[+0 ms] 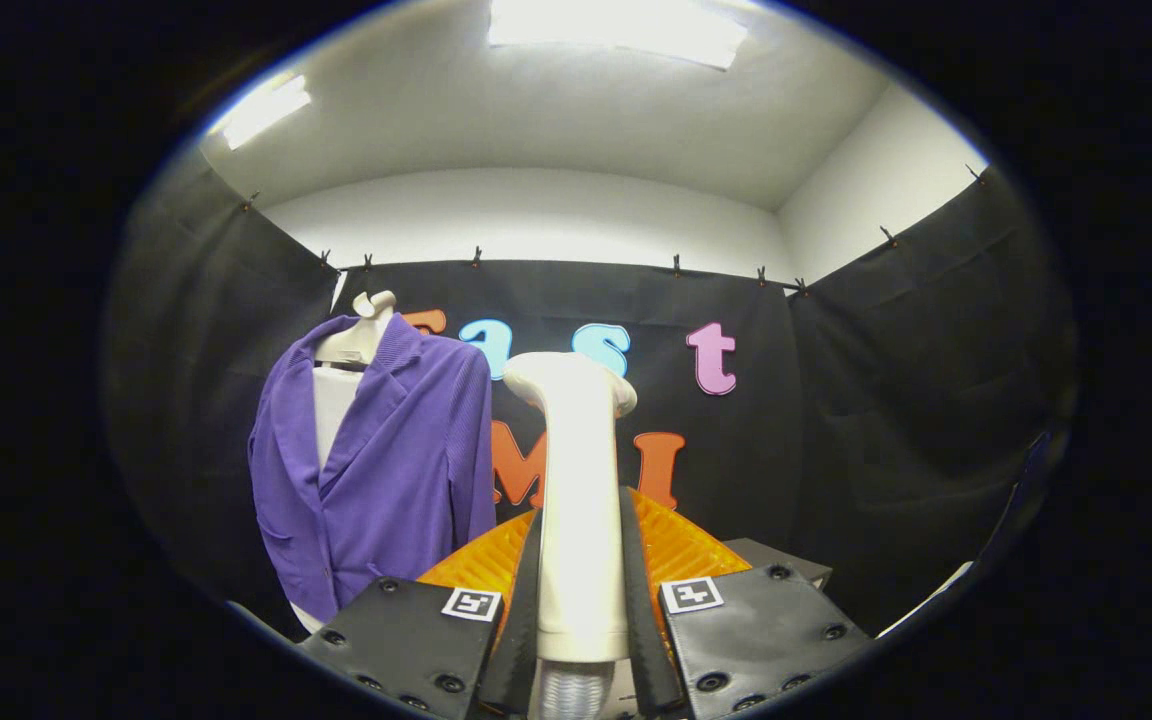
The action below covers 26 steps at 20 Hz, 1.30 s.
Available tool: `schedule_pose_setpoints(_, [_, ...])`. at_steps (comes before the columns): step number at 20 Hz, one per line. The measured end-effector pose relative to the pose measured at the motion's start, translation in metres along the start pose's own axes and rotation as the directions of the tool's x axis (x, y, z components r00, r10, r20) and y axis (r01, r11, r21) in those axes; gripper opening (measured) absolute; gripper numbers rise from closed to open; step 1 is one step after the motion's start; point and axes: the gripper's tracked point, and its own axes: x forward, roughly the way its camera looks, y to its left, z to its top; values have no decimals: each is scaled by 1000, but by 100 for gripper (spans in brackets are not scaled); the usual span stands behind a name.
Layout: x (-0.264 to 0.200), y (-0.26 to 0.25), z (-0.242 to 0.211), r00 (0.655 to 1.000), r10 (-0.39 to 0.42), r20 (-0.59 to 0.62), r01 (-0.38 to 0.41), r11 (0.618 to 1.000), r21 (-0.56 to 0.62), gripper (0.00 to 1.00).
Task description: Iron the clothes twice with a garment steamer, once on the left side and once on the right side.
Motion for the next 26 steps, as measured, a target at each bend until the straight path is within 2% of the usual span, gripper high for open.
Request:
schedule_pose_setpoints(5, [-35, 37, 8, 999, -10, 32, 11, 1000, -18, 45])
schedule_pose_setpoints(14, [-58, 142, -4, 998, -58, 7, 58, 998, -16, 45])
schedule_pose_setpoints(20, [-49, 202, -20, 995, -98, 2, 98, 995, -10, 45])
schedule_pose_setpoints(26, [-29, 233, -41, 995, -97, -7, 96, 995, -7, 45])
